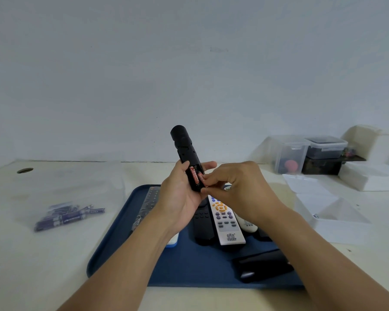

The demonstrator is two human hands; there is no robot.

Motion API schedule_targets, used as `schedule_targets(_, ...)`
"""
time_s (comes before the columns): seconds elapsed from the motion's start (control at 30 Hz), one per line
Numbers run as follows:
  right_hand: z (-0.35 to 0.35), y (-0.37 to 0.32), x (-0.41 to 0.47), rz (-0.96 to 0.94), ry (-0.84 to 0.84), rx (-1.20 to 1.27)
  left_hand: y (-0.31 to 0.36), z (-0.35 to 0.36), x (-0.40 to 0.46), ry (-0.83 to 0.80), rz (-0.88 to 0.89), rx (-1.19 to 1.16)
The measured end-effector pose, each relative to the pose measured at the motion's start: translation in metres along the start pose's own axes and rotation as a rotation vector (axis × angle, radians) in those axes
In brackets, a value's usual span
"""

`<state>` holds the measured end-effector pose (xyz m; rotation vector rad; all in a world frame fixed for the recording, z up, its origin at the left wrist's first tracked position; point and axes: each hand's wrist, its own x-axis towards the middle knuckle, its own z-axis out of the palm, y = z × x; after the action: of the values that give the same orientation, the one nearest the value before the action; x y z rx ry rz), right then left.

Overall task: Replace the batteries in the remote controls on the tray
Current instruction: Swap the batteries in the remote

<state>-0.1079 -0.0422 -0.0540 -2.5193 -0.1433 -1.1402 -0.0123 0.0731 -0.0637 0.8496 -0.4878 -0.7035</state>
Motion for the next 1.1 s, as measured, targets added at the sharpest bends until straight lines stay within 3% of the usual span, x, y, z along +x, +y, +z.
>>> schedule_targets(0.2,-0.005,-0.001,0.001,0.066,-0.006,0.166,-0.002,-0.001,0.000,-0.100,0.057,0.043)
schedule_targets(0.5,0.000,0.005,0.000,0.212,0.021,0.376,-0.007,-0.001,0.000,-0.092,0.041,0.108)
schedule_targets(0.63,0.002,0.009,0.002,0.245,0.010,0.404,-0.007,0.000,-0.001,-0.101,0.036,0.106)
schedule_targets(0.83,0.001,0.015,0.001,0.377,0.120,0.404,-0.009,0.006,-0.005,-0.139,0.011,0.106)
schedule_targets(1.1,-0.014,0.027,0.001,0.578,-0.038,0.580,-0.015,0.004,-0.007,-0.235,-0.070,0.110)
